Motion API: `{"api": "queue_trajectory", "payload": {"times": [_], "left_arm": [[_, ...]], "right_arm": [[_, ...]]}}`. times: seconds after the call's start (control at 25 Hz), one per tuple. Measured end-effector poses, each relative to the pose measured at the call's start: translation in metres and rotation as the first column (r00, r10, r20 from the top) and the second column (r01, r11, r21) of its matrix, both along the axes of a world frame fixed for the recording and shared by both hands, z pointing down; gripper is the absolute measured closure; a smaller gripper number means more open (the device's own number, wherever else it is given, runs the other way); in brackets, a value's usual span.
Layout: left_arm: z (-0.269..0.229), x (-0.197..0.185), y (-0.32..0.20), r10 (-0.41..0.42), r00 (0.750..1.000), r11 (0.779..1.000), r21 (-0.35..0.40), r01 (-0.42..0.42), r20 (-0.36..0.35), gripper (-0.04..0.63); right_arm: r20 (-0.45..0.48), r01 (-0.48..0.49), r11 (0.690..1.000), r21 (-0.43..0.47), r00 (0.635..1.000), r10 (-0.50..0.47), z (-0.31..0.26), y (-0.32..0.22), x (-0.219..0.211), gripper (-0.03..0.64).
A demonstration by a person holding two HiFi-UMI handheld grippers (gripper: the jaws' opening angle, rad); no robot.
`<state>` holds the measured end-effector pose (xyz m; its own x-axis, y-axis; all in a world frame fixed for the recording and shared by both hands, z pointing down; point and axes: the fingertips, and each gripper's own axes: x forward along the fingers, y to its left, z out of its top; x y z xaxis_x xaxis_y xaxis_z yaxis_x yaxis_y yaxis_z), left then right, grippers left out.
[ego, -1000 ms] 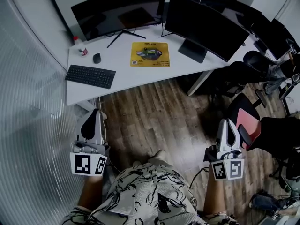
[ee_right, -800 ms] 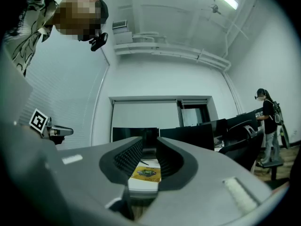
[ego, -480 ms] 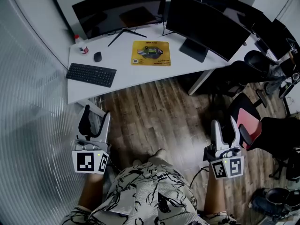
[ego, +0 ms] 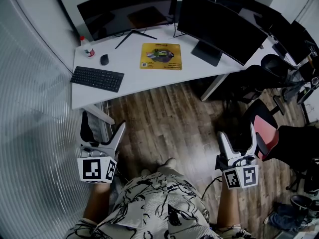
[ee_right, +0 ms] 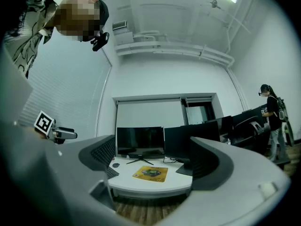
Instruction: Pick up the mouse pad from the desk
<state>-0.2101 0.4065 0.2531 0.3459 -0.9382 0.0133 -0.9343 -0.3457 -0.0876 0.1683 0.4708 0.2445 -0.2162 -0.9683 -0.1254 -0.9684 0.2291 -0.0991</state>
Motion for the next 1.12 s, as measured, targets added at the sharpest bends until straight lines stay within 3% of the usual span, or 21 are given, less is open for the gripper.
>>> {"api": "queue_trajectory", "payload": {"times": [0.12, 0.76, 1.12], "left_arm": [[0.002, 0.001, -0.002, -0.024, 1.0, 1.0, -0.011, 0.024, -0.014, -0.004], [0.011, 0.045, -0.012, -0.109, 0.994, 0.993, -0.037, 0.109, 0.003, -0.006], [0.017, 0.043, -0.019, -0.138, 0.99, 0.989, -0.057, 0.138, 0.015, -0.006]], "right_arm": [[0.004, 0.011, 1.0, 0.001, 1.0, -0.011, 0.001, -0.004, 0.002, 0.112], [0.015, 0.093, 0.996, -0.004, 0.996, -0.093, 0.018, -0.042, 0.04, 0.104], [0.03, 0.132, 0.991, -0.021, 0.991, -0.131, 0.025, -0.065, 0.037, 0.104]]}}
